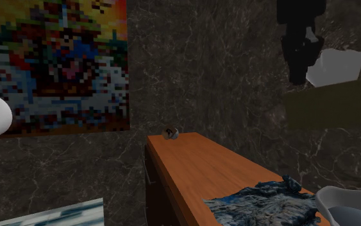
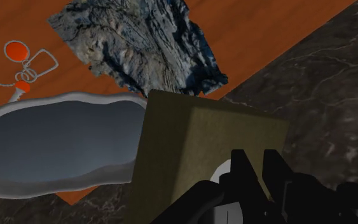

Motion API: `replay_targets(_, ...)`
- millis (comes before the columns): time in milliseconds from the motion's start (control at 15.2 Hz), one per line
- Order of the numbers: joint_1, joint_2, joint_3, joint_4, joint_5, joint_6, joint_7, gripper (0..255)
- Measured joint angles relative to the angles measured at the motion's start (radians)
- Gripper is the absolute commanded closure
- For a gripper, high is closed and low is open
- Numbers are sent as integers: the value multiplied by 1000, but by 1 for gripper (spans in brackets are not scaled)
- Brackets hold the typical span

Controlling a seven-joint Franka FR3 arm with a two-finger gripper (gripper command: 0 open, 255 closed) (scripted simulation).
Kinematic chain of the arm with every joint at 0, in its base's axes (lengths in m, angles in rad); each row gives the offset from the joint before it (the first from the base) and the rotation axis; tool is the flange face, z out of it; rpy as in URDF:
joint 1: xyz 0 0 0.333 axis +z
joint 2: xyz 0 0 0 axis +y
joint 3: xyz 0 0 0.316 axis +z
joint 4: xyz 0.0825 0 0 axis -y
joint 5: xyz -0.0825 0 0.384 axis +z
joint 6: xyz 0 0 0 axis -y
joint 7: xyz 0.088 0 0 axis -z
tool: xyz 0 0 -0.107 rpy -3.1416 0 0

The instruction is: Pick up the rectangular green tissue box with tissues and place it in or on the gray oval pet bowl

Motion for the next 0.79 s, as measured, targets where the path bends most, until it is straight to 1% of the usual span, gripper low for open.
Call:
replay_targets(132,-30,38,-20,60,14,-38,-44,255)
replay_targets(396,-83,90,-50,145,37,-96,-114,255)
replay_targets(660,-148,177,-78,283,65,-177,-182,255)
replay_targets(792,-157,194,-81,295,70,-178,-194,255)
